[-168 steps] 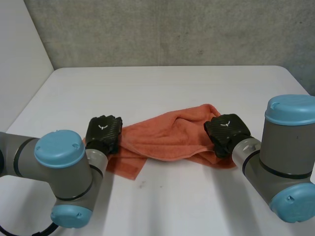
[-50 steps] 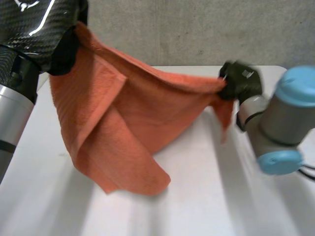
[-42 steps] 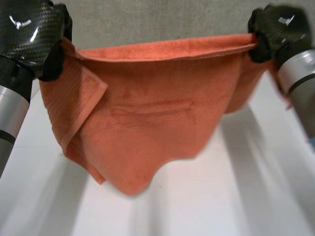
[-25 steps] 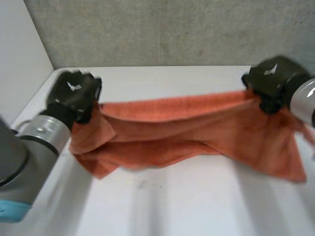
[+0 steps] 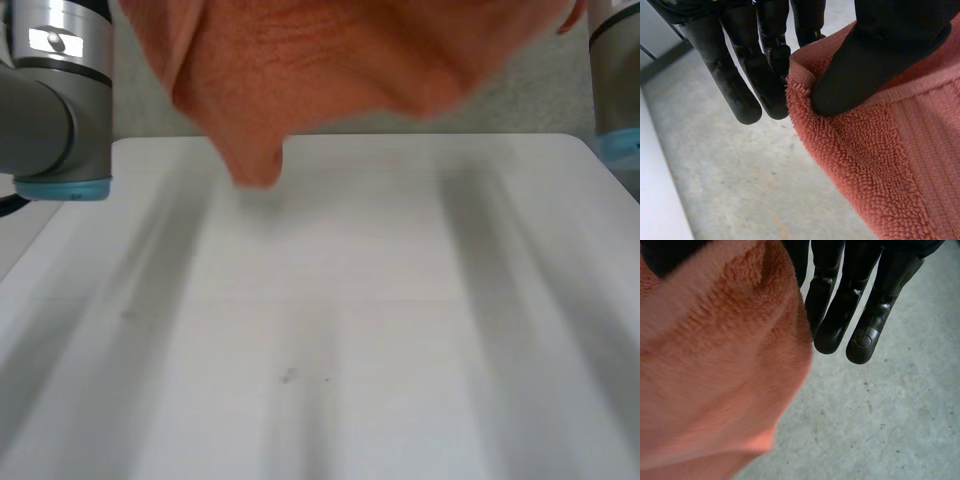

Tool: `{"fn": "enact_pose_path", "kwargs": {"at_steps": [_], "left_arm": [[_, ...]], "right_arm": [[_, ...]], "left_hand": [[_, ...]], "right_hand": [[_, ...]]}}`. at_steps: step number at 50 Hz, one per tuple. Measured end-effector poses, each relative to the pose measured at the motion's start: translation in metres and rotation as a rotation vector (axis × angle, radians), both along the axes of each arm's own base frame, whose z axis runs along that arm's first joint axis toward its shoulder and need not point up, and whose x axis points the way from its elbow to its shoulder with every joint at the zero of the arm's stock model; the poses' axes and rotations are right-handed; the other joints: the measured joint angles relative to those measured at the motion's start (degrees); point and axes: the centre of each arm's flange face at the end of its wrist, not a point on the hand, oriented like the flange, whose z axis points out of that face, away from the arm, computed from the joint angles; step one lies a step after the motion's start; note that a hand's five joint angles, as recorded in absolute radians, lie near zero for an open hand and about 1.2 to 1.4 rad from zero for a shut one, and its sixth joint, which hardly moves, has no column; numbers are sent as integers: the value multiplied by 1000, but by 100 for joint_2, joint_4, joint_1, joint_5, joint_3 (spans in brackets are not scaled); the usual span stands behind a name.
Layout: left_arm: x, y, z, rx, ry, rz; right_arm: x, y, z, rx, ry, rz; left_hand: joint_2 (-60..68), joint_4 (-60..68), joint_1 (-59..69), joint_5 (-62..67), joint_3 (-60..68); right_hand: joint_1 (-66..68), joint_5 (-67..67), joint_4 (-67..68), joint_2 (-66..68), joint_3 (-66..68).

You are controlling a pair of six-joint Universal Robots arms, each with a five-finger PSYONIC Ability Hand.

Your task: Fold the laundry

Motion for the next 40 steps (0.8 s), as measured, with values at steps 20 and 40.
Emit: {"fn": "enact_pose_path", "kwargs": {"at_steps": [20,40], "left_arm": [[27,14,-231,734,-232,28],[38,38,-239,797,-248,35]], "right_arm": [[1,39,-233,759,258,191],[-45,38,-273,1044,-159,133]], "left_hand": [[0,0,65,37,0],[0,0,65,37,0]], "right_hand": [[0,9,1,0,24],[-2806,-3459,-3675,-3592,-3633]]}}
